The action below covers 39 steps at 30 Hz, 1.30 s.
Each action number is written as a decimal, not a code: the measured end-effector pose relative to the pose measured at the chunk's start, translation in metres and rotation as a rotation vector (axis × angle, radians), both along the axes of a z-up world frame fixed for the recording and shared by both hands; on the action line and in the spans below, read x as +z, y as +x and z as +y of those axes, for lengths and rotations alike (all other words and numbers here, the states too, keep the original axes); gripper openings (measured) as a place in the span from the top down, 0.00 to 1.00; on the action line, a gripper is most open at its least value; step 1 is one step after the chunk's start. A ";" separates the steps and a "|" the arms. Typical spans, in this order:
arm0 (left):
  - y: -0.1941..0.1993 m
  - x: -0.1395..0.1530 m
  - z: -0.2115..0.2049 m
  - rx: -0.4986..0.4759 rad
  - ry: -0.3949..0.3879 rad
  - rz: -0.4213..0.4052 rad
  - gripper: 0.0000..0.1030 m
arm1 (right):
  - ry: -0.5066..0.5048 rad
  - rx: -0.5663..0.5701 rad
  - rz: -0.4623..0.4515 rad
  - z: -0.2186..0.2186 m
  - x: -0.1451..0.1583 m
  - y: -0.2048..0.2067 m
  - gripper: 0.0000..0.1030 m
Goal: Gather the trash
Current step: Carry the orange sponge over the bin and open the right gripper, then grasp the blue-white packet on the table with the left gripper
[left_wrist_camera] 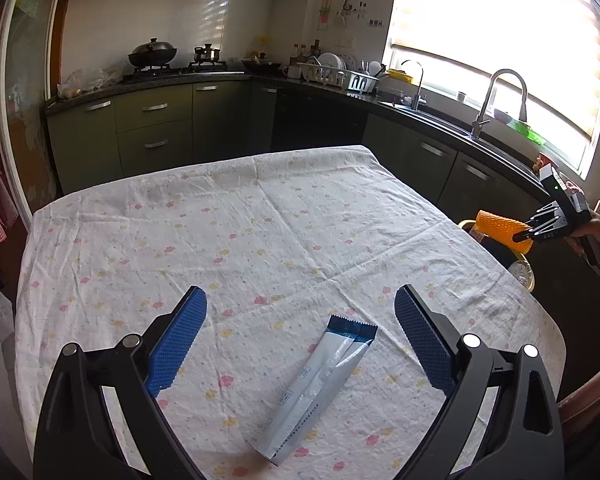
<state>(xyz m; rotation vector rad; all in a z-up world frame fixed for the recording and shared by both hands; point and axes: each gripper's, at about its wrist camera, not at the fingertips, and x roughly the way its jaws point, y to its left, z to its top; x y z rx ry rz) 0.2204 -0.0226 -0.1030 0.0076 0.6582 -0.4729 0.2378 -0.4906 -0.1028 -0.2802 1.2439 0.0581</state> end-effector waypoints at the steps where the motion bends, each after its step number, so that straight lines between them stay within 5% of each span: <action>1: 0.000 0.000 -0.001 -0.001 0.003 0.000 0.09 | 0.000 -0.016 0.001 -0.003 0.000 0.001 0.54; 3: -0.001 -0.001 -0.002 -0.005 0.006 0.001 0.09 | -0.002 -0.043 -0.006 -0.006 0.002 -0.001 0.42; 9: 0.000 -0.004 -0.007 -0.027 0.016 0.013 0.09 | 0.030 -0.063 -0.138 0.016 0.031 -0.032 0.41; 15: -0.002 -0.010 -0.023 -0.089 0.071 0.022 0.09 | 0.187 0.033 -0.256 0.075 0.051 -0.084 0.38; 22: 0.009 -0.029 -0.045 -0.172 0.161 0.125 0.10 | 0.274 0.163 -0.270 0.124 0.053 -0.109 0.37; 39: 0.004 -0.046 -0.048 -0.200 0.308 0.230 0.53 | 0.339 0.199 -0.284 0.131 0.042 -0.113 0.36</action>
